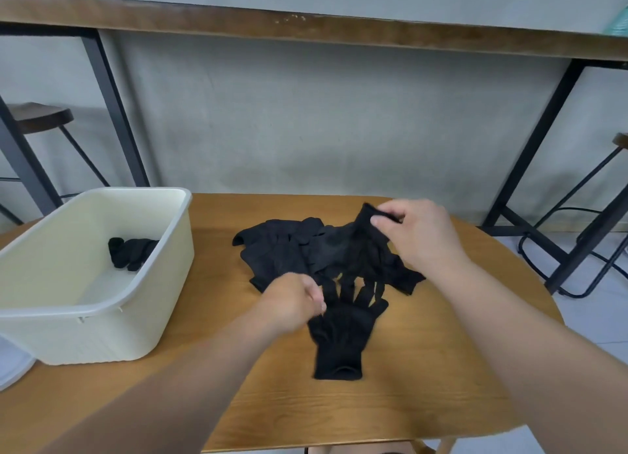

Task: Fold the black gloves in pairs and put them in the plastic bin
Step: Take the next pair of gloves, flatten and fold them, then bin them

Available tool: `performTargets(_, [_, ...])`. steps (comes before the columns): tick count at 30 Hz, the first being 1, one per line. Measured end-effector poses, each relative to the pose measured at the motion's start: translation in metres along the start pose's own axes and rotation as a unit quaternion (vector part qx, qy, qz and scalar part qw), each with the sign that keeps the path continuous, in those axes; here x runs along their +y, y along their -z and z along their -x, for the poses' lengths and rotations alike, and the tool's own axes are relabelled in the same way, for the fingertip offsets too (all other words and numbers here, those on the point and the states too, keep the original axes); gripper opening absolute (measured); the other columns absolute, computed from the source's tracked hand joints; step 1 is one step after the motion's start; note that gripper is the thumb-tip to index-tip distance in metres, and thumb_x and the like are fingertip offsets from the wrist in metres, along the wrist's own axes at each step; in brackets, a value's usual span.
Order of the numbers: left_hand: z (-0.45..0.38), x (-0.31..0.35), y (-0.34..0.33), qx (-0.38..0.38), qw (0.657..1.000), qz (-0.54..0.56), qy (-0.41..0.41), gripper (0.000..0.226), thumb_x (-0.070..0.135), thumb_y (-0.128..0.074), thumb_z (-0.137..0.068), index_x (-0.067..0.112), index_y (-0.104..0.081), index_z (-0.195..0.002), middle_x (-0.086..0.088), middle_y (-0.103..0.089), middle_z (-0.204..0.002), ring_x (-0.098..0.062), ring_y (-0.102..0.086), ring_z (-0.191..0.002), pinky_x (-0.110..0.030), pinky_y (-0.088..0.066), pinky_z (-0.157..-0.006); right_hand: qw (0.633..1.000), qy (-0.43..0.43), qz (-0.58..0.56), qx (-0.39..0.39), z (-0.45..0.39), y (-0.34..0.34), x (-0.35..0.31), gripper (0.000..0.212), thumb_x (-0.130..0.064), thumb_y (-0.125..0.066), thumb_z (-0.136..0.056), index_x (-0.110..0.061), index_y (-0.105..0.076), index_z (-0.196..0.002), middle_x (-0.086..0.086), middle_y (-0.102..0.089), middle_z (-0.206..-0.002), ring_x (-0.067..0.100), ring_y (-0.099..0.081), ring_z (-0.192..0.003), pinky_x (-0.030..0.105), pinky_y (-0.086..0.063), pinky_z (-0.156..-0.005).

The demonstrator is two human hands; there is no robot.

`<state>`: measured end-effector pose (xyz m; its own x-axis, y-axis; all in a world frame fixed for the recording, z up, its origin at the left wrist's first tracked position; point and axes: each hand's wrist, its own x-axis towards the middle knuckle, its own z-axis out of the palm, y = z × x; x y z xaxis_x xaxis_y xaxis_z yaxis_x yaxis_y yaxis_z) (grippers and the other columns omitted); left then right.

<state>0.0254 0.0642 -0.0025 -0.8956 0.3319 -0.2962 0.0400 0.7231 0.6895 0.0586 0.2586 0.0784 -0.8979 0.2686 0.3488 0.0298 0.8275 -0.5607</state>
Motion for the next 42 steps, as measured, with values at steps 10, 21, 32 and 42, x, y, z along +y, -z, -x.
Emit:
performTargets(10, [0.011,-0.041,-0.037,0.008,0.984,-0.122,-0.131,0.023,0.040,-0.071,-0.083,0.027,-0.063,-0.099,0.011,-0.050,-0.102,-0.011,-0.051,-0.096,-0.028,-0.047,-0.088,0.956,0.189,0.145,-0.171,0.073,-0.059,0.015,0.022,-0.033,-0.055,-0.093,-0.034,-0.070,-0.109,-0.012,-0.060,-0.104,0.010,-0.056,-0.102,0.032,-0.050,-0.083])
performTargets(21, [0.007,-0.053,-0.031,0.063,0.984,-0.126,-0.111,0.008,0.019,-0.062,-0.087,0.025,-0.064,-0.091,0.007,-0.051,-0.101,-0.012,-0.054,-0.092,-0.024,-0.048,-0.081,0.962,0.160,0.080,-0.208,0.108,-0.080,0.025,0.025,-0.031,-0.056,-0.096,-0.035,-0.069,-0.117,-0.024,-0.059,-0.113,-0.003,-0.050,-0.108,0.017,-0.044,-0.091])
performTargets(32, [0.000,-0.054,-0.032,0.065,0.993,-0.077,-0.069,0.011,0.020,-0.062,-0.088,0.027,-0.061,-0.080,0.010,-0.053,-0.093,-0.010,-0.057,-0.085,-0.025,-0.052,-0.078,0.946,0.151,0.093,-0.271,0.125,-0.073,0.037,0.030,-0.036,-0.050,-0.097,-0.037,-0.064,-0.123,-0.028,-0.051,-0.128,-0.008,-0.041,-0.119,0.009,-0.034,-0.095])
performTargets(42, [0.025,-0.041,-0.036,0.113,0.973,0.016,-0.201,0.006,0.032,-0.064,-0.088,0.031,-0.062,-0.094,0.015,-0.054,-0.095,-0.002,-0.054,-0.082,-0.013,-0.045,-0.072,0.981,-0.005,-0.025,-0.192,0.108,-0.081,0.050,0.017,-0.030,-0.064,-0.092,-0.039,-0.073,-0.104,-0.019,-0.064,-0.097,0.000,-0.060,-0.089,0.027,-0.053,-0.082])
